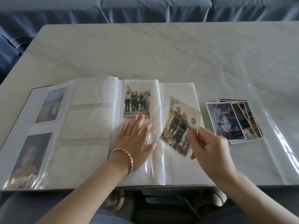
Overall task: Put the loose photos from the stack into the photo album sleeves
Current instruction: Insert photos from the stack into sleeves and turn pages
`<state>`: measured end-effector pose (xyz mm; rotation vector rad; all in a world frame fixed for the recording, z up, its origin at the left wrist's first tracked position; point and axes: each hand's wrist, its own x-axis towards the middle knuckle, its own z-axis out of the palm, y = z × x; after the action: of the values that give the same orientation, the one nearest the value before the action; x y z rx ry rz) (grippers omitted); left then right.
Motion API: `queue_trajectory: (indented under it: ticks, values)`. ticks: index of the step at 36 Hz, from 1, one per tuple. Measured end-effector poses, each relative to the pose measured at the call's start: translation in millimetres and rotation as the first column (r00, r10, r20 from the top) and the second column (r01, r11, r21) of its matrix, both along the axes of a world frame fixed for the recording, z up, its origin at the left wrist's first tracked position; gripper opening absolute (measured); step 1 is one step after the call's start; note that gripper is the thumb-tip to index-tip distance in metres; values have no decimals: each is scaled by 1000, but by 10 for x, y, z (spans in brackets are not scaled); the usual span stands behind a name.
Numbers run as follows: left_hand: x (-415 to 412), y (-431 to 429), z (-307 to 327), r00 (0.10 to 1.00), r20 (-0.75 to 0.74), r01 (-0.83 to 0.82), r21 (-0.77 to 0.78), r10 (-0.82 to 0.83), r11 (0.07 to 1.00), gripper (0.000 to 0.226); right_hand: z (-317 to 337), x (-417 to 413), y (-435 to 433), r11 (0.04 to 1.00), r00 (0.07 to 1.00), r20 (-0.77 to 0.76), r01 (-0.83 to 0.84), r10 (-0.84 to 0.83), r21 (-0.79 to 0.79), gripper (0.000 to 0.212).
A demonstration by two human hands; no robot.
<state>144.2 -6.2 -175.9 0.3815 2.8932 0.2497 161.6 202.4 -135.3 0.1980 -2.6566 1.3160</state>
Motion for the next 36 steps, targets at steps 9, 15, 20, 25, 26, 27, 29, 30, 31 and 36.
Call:
queue_trajectory:
  ticks: [9, 15, 20, 25, 26, 27, 29, 30, 31, 36]
  values:
    - [7, 1, 13, 999, -50, -18, 68, 21, 998, 55, 20, 19, -153, 978, 989, -118, -62, 87, 198, 14]
    - [-15, 14, 41, 999, -40, -29, 123, 34, 992, 60, -69, 72, -243, 985, 978, 198, -95, 66, 141, 27]
    - [-72, -16, 132, 998, 0, -61, 225, 62, 972, 46, -91, 74, -242, 987, 805, 572, -120, 158, -104, 23]
    - [-215, -209, 271, 997, -66, -30, 67, 34, 997, 40, -67, -42, -118, 946, 590, 739, -189, 325, -265, 17]
    - [-236, -262, 293, 996, -76, -34, 31, 37, 999, 40, -52, -63, -93, 935, 547, 758, -210, 356, -287, 17]
    - [-253, -313, 309, 996, -79, -39, 10, 40, 999, 41, -39, -81, -70, 925, 509, 773, -234, 379, -299, 17]
    - [-266, -405, 329, 998, -64, -27, 12, 27, 1000, 42, -21, -115, -30, 910, 452, 794, -279, 406, -307, 17]
    - [-264, -442, 334, 998, -57, -8, 20, 10, 1000, 42, -18, -132, -12, 905, 434, 801, -295, 413, -307, 17]
    - [-260, -474, 335, 998, -57, 10, 26, -9, 1000, 43, -17, -150, 3, 901, 420, 806, -309, 418, -306, 17]
    - [-239, -503, 307, 994, -111, 19, 26, -16, 999, 41, -36, -235, -48, 891, 381, 823, -341, 422, -299, 14]
